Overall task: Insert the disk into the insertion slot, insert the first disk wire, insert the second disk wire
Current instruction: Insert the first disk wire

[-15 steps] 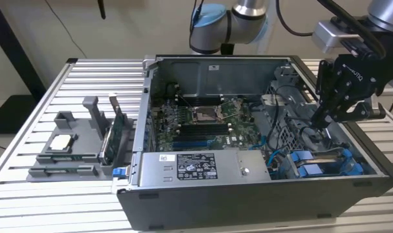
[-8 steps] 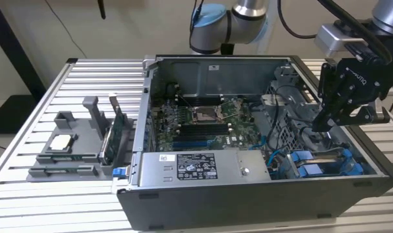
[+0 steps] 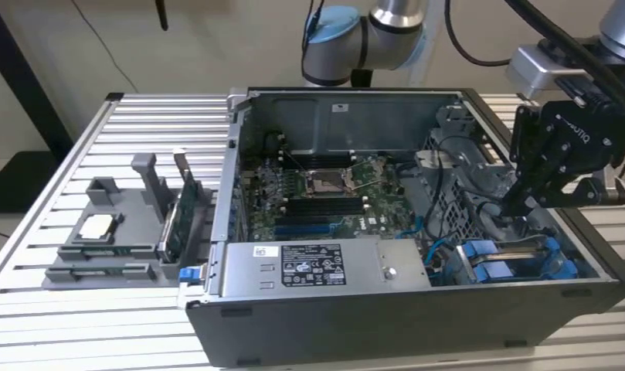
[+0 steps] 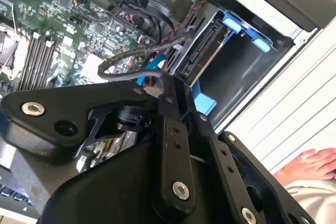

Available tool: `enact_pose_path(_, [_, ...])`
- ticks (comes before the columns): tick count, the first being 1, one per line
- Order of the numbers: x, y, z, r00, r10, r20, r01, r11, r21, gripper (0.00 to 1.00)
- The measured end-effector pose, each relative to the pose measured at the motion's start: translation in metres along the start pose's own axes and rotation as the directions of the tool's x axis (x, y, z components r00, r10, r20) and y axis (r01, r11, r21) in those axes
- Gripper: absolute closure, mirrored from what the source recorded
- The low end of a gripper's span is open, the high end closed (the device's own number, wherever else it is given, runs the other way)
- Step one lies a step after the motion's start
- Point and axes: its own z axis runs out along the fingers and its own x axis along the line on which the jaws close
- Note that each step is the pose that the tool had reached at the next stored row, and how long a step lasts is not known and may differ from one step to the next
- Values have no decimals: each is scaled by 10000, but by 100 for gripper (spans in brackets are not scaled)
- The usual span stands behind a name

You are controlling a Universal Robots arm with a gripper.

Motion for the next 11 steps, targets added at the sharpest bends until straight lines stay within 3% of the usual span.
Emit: enact_pose_path(11, [67,-9,34,10000,0,-18,0,10000,1,81])
